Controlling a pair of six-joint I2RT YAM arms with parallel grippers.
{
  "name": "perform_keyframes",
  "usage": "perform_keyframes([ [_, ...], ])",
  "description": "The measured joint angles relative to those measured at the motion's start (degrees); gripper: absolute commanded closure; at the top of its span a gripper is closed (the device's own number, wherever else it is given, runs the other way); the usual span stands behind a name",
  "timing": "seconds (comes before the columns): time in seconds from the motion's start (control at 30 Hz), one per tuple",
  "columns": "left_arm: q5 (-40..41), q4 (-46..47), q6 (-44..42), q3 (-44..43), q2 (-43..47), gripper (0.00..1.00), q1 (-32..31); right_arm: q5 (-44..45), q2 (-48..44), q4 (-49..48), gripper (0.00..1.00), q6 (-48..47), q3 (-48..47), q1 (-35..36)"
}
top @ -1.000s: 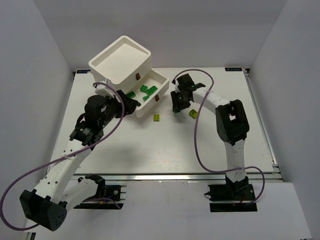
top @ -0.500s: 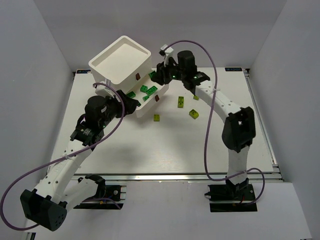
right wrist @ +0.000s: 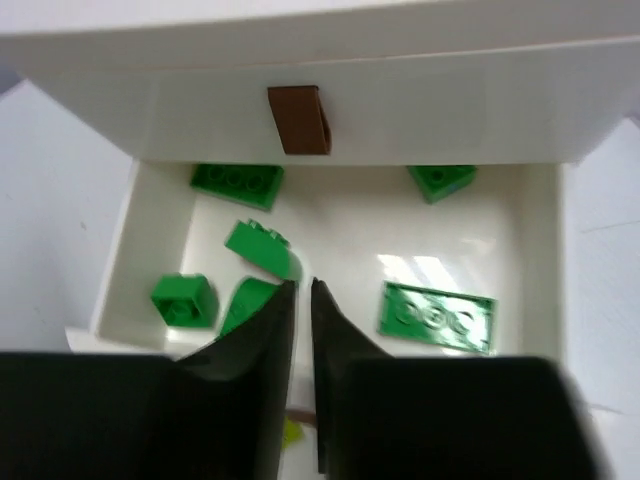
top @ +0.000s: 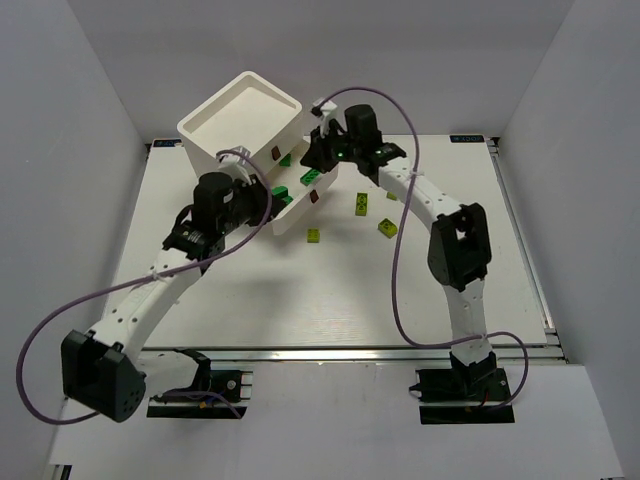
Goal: Sort the legos into containers by color
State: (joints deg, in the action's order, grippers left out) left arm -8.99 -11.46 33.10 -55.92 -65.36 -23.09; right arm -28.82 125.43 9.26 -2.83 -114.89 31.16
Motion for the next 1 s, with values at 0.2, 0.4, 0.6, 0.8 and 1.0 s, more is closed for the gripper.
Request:
perform_keyframes([
  [0.2,-6.62,-0.92,-3.82,-9.81,-13.46,0.9,-2.03,-1.79,-9.68,-3.56,1.0,6.05,7.28,-6.6],
  [0.4,-7.26,-8.94,-11.15,-24.72,-31.54,0.86,-7.26,-4.35,-15.02,-5.55,1.0,10.93,13.27,-16.87],
  [0.6,6.78,-18.58,-17.05,-32.37,-43.65,0.63,-12.35,-4.44,-17.14,-4.52,1.0,11.15,22.36,-21.66],
  [0.8,24.41,-23.67,-20.17,-39.1,-49.77,0.39,-13.64,-5.25,-18.21,-2.84,1.0,10.34,24.09,-21.84],
  [1.0,29.62,-23.67,-22.34,-42.86,-50.82,0.25,-14.14,-6.36,-20.52,-2.93,1.0,9.94,25.2,-23.21],
])
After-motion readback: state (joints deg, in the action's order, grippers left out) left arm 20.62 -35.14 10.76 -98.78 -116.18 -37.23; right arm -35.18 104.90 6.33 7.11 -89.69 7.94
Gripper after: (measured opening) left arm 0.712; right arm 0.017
